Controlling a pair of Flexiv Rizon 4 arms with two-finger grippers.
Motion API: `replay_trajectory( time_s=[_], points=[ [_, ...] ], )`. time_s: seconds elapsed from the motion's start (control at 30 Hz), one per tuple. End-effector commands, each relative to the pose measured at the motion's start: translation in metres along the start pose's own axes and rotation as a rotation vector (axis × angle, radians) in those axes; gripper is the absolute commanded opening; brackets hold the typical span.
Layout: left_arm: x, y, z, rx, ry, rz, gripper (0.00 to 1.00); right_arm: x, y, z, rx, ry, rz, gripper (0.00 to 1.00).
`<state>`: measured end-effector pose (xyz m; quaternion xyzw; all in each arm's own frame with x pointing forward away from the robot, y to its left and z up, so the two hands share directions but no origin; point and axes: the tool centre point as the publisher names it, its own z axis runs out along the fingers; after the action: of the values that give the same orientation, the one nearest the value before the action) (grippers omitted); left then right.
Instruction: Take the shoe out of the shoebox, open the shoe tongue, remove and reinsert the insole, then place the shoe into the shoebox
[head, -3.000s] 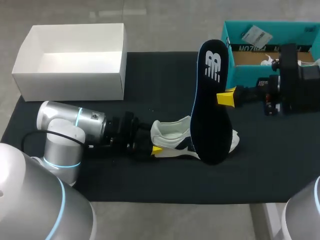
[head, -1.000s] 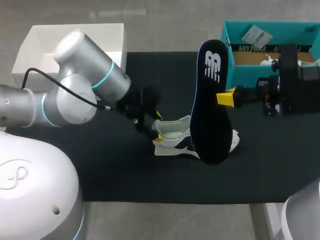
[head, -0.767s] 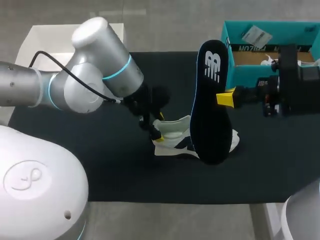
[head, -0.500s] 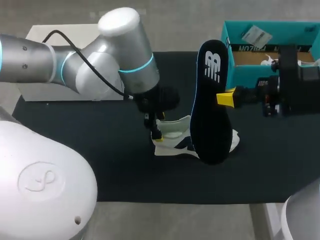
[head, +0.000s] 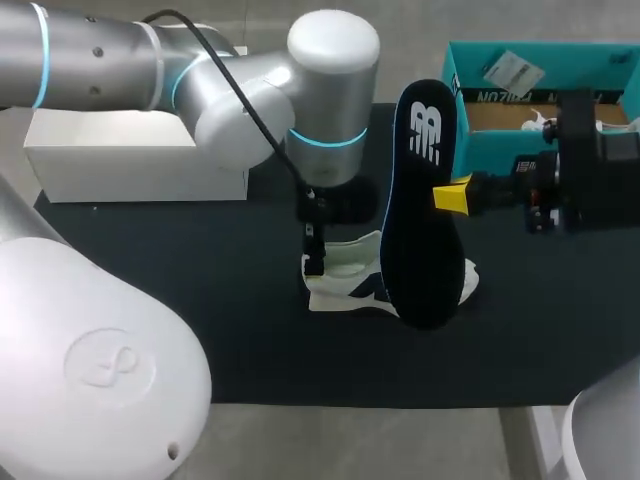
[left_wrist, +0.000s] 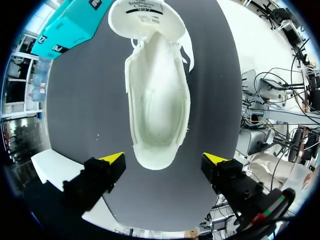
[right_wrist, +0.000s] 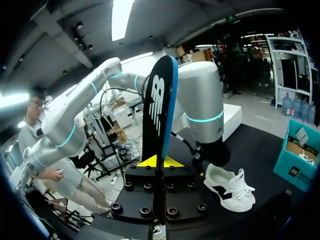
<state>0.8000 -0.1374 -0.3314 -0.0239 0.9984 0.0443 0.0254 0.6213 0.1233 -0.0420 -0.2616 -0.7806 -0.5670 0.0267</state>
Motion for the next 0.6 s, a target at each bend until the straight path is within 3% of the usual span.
replay_trajectory(
  time_s=[0.03,0.6],
  points=[
    [0.0018,-0.0032,-0.0026,-0.031,-0.006,0.003,1.0,0.0078,-0.0009,0.0034,-0.005,-0.013,0.0,0.0],
    [-0.0019,-0.0022,-0.0038,0.034,0.001,-0.021,1.0,0.0078,-0.0009,0.0034,-0.005,-0.013,0.0,0.0]
  ],
)
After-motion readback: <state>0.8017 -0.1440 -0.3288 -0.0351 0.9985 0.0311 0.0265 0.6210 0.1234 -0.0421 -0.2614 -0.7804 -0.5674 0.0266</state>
